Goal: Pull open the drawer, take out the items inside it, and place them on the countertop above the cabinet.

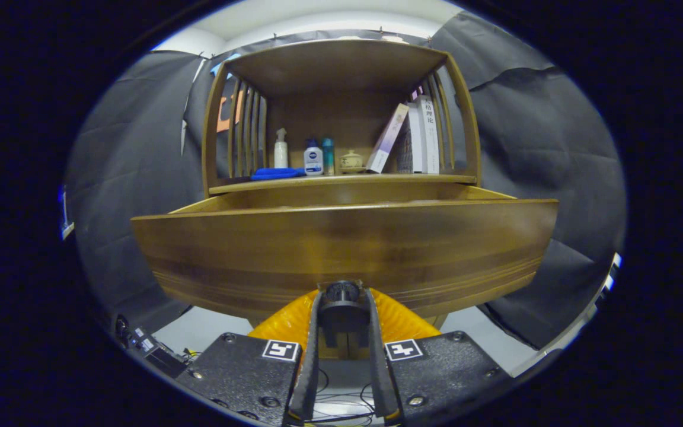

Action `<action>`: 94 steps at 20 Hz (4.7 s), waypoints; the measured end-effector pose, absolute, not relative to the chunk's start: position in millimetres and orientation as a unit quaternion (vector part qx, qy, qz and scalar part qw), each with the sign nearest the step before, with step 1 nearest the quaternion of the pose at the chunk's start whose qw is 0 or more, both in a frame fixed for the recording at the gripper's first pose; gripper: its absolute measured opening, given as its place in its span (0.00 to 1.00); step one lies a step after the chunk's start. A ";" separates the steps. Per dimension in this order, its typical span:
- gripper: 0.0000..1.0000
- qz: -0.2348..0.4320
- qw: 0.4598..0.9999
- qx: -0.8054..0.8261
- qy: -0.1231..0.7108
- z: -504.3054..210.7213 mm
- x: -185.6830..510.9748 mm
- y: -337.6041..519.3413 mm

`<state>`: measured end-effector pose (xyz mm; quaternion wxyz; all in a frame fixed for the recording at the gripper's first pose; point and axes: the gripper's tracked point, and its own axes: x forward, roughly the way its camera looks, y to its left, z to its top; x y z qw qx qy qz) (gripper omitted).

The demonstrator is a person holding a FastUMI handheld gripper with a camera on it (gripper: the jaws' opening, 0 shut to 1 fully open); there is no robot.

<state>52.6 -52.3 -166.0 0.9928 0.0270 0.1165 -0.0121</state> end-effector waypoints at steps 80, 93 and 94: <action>0.45 -0.027 0.829 0.040 0.557 -59.8 154.8 -51.7; 0.45 -0.039 0.849 0.068 0.523 -23.4 219.6 -65.0; 0.45 -0.039 0.849 0.072 0.521 -22.5 226.8 -66.2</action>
